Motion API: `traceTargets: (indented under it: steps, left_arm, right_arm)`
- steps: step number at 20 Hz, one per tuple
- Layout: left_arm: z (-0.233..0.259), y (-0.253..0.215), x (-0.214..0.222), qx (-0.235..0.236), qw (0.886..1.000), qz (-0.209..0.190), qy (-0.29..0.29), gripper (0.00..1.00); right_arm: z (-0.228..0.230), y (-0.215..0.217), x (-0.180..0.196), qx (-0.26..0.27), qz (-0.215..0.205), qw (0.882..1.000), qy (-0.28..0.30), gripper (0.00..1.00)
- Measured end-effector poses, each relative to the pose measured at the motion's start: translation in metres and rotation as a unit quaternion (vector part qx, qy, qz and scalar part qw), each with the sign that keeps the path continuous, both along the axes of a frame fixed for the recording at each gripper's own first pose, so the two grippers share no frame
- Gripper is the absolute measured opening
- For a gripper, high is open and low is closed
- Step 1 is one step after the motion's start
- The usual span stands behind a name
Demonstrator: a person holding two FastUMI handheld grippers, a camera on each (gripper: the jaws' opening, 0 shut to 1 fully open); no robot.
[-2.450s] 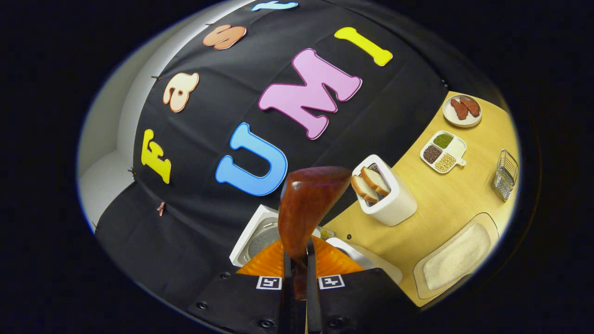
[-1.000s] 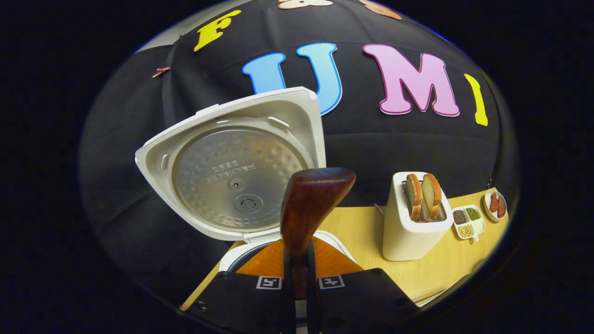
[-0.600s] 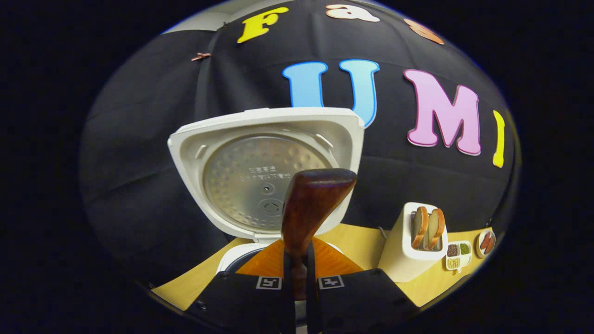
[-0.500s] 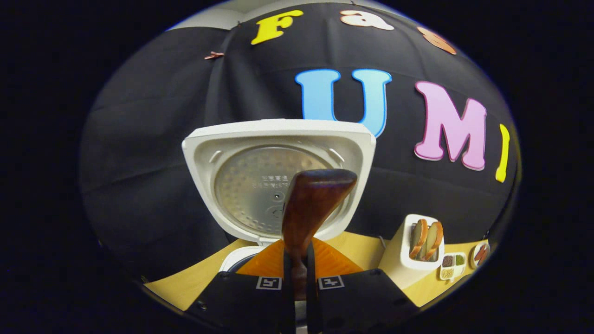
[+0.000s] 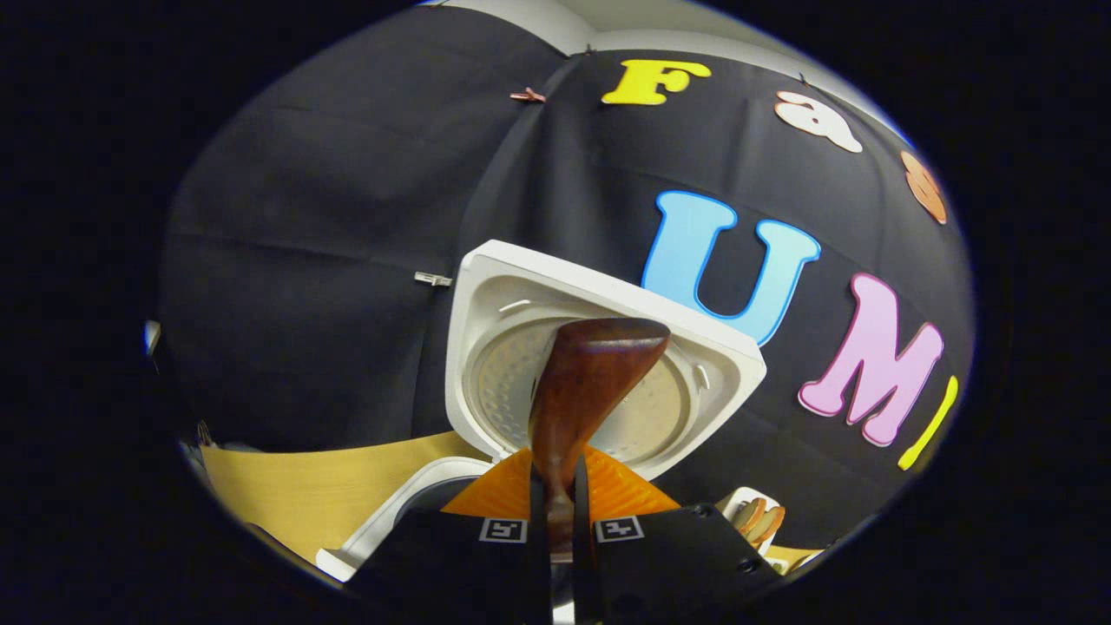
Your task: Close the left gripper, press the button to open the rice cooker; take a wooden spoon from the chopstick holder with the right hand, scoop a spoonful of rice and pour it into the rice cooker, then put the wooden spoon back into the chopstick holder.
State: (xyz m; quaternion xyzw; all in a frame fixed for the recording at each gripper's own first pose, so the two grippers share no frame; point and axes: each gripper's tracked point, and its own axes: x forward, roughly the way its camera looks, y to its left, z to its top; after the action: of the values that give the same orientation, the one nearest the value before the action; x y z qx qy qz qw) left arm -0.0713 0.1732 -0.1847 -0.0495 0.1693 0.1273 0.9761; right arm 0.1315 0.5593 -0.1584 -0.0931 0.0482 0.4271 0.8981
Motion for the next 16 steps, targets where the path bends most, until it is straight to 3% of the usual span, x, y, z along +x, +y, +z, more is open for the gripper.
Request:
traceTargets:
  steps: [3,6,10,12,14,16]
  left_arm:
    - [-0.001,-0.001,-0.001,-0.001,1.000,-0.002,0.003,0.94]
    - [0.001,0.000,-0.002,0.003,1.000,-0.002,0.004,0.94]
    - [0.006,-0.001,-0.005,0.008,1.000,-0.005,0.000,0.94]
    - [0.008,-0.006,-0.005,0.009,1.000,-0.009,0.000,0.94]
    - [0.010,-0.009,-0.005,0.010,1.000,-0.012,-0.002,0.94]
    - [0.013,-0.015,-0.008,0.009,1.000,-0.014,-0.002,0.94]
  right_arm:
    - [-0.002,0.001,-0.004,-0.001,0.013,1.000,0.009,0.14]
    - [-0.012,-0.005,0.003,0.051,-0.010,0.992,0.118,0.14]
    - [-0.007,-0.032,0.026,0.136,-0.049,0.963,0.227,0.10]
    - [-0.002,-0.047,0.030,0.175,-0.060,0.945,0.270,0.14]
    - [0.009,-0.067,0.037,0.208,-0.072,0.930,0.294,0.14]
    - [0.020,-0.095,0.040,0.224,-0.085,0.925,0.294,0.14]
